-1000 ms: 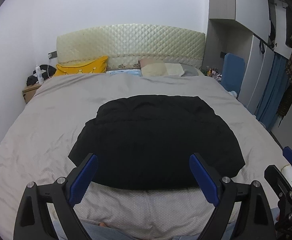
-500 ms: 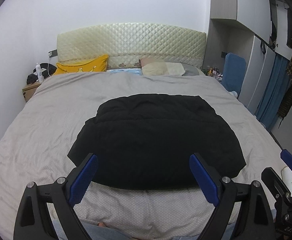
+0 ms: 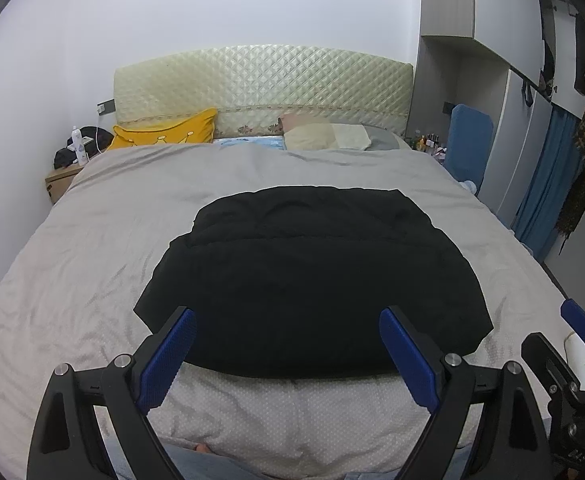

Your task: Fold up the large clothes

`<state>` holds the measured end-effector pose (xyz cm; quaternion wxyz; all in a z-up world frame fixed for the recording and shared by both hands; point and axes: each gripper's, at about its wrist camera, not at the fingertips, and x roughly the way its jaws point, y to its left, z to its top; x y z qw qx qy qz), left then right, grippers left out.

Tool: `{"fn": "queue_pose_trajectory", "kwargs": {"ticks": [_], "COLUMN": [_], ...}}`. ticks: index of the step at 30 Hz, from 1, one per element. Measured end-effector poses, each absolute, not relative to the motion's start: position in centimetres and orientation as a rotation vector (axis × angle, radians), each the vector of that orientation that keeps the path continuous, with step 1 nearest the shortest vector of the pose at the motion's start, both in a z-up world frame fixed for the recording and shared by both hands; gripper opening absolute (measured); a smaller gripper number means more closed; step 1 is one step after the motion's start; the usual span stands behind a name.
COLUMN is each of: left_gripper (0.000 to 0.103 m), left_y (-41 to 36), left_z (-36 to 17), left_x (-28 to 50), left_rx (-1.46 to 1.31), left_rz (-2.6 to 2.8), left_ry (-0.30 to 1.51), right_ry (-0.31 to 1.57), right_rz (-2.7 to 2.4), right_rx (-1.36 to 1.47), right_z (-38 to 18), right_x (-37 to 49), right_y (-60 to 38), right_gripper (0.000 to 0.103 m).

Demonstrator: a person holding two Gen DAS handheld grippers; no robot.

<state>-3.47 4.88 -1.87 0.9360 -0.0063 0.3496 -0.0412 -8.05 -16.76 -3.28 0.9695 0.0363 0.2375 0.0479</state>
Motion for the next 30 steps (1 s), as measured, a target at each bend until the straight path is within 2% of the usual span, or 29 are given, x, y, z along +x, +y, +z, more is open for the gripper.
{"fn": "queue_pose_trajectory", "kwargs": {"ticks": [30], "left_gripper": [0.093], "left_y": [4.68], "left_z": [-1.22], "left_x": [-4.25], "left_rx": [0.005], "left_rz": [-0.084], "left_ry": [0.69], "right_ry": [0.488], "right_rz": [0.059], "right_rx": [0.077], "right_z": [-3.69], "right_x": [-8.08], "right_y": [-17.49], "right_gripper": [0.103]}}
